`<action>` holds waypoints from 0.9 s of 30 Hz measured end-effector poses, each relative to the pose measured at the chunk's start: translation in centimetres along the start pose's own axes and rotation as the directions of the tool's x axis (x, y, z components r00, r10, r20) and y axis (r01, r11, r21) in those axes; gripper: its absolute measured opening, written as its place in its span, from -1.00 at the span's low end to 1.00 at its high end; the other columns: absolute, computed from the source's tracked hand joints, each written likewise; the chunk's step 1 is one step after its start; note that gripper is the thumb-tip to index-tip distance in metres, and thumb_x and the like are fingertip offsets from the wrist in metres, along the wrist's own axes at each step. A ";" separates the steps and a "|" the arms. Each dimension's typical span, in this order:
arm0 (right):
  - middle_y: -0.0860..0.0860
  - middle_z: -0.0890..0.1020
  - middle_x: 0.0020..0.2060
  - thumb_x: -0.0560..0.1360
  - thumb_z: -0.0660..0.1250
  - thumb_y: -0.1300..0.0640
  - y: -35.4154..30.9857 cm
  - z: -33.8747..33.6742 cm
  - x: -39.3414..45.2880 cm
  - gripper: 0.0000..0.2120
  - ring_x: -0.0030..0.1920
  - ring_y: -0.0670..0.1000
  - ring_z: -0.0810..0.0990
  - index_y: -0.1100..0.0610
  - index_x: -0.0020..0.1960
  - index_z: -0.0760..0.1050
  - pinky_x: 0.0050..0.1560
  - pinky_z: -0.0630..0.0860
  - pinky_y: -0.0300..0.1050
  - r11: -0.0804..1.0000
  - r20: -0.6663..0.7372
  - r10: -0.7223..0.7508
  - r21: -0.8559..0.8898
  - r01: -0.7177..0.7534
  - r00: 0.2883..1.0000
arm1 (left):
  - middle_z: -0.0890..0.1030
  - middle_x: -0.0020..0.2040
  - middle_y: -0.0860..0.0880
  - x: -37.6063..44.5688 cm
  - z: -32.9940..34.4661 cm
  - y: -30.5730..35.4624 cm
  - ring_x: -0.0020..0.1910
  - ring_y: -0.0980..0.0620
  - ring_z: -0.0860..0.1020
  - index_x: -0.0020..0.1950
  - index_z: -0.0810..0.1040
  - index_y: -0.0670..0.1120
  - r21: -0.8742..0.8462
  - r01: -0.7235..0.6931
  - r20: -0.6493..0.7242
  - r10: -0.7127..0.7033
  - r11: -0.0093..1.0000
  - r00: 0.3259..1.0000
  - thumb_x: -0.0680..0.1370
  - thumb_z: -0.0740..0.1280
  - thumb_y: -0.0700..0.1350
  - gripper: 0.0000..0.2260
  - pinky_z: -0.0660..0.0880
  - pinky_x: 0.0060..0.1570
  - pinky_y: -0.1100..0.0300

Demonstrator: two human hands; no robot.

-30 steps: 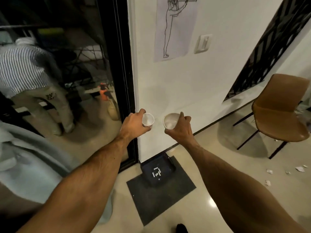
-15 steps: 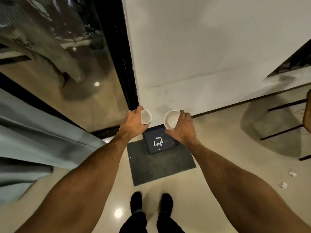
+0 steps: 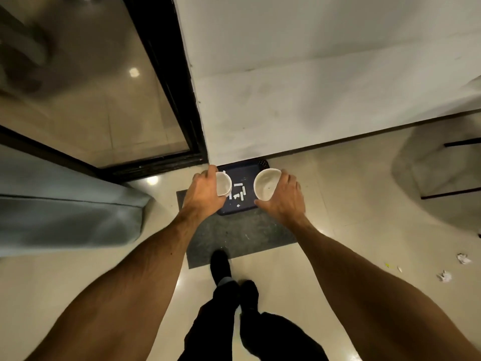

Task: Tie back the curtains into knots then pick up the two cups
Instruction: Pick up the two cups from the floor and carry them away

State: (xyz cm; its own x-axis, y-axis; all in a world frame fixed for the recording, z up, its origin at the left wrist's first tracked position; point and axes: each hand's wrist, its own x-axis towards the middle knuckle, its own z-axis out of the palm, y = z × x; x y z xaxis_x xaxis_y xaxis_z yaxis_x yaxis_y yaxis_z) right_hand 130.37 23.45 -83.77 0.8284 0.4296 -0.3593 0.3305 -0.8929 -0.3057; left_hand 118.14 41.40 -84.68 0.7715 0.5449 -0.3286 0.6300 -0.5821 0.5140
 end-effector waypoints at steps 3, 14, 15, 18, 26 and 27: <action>0.15 0.43 0.38 0.25 0.57 -0.33 1.1 4.0 2.0 0.11 0.34 0.17 0.46 0.18 0.54 0.14 0.33 0.50 0.13 1.000 0.030 0.023 -0.022 -0.022 0.999 | 0.49 0.29 -0.15 1.7 3.2 -1.9 0.22 -0.16 0.51 0.37 0.36 -0.11 0.012 0.032 0.013 -0.032 0.999 0.999 0.41 0.57 0.02 -0.36 0.53 0.13 -0.02; 0.13 0.36 0.48 0.31 0.47 -0.42 5.8 16.6 11.7 0.12 0.45 0.20 0.37 0.14 0.60 0.07 0.40 0.36 0.26 0.985 0.117 0.010 -0.170 0.010 0.993 | 0.43 0.35 -0.12 9.6 14.6 -7.9 0.23 -0.16 0.52 0.41 0.36 -0.09 0.085 0.102 0.000 -0.102 0.991 0.995 0.40 0.59 0.02 -0.32 0.60 0.14 -0.11; 0.13 0.35 0.48 0.32 0.47 -0.41 6.3 17.7 12.8 0.12 0.45 0.21 0.36 0.15 0.60 0.06 0.40 0.35 0.26 0.984 0.124 0.002 -0.176 0.020 0.992 | 0.44 0.34 -0.12 10.5 15.8 -8.4 0.22 -0.17 0.53 0.40 0.37 -0.10 0.090 0.100 -0.002 -0.100 0.991 0.995 0.39 0.60 0.01 -0.32 0.59 0.14 -0.11; 0.16 0.35 0.47 0.33 0.46 -0.40 7.7 21.2 16.1 0.12 0.44 0.22 0.35 0.19 0.60 0.05 0.38 0.36 0.26 0.974 0.136 -0.025 -0.218 0.055 0.990 | 0.47 0.31 -0.13 13.2 19.7 -10.2 0.18 -0.18 0.52 0.36 0.40 -0.11 0.124 0.083 -0.010 -0.083 0.989 0.997 0.36 0.60 -0.02 -0.34 0.56 0.16 -0.09; 0.15 0.39 0.43 0.32 0.42 -0.44 11.5 29.4 23.1 0.12 0.38 0.25 0.37 0.21 0.58 0.09 0.29 0.37 0.30 0.938 0.111 -0.080 -0.329 0.113 0.991 | 0.51 0.27 -0.09 19.0 28.1 -14.7 0.17 -0.11 0.48 0.32 0.40 -0.07 0.306 0.016 -0.003 -0.015 0.952 1.000 0.39 0.56 0.03 -0.41 0.46 0.19 -0.01; 0.15 0.39 0.43 0.32 0.42 -0.44 12.1 30.4 23.9 0.12 0.37 0.25 0.37 0.22 0.58 0.09 0.28 0.38 0.29 0.934 0.112 -0.086 -0.337 0.119 0.990 | 0.52 0.27 -0.09 19.7 29.0 -15.2 0.17 -0.11 0.48 0.32 0.40 -0.07 0.307 0.018 -0.009 -0.016 0.951 1.000 0.39 0.56 0.02 -0.42 0.46 0.19 0.00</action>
State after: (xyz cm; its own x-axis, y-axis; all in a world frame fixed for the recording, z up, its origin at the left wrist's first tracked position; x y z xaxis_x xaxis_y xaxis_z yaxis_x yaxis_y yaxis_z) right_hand 140.44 27.06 -122.85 0.7412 0.5175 -0.4277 0.5600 -0.8279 -0.0312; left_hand 126.29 43.46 -121.95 0.7606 0.5595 -0.3293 0.6405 -0.7297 0.2396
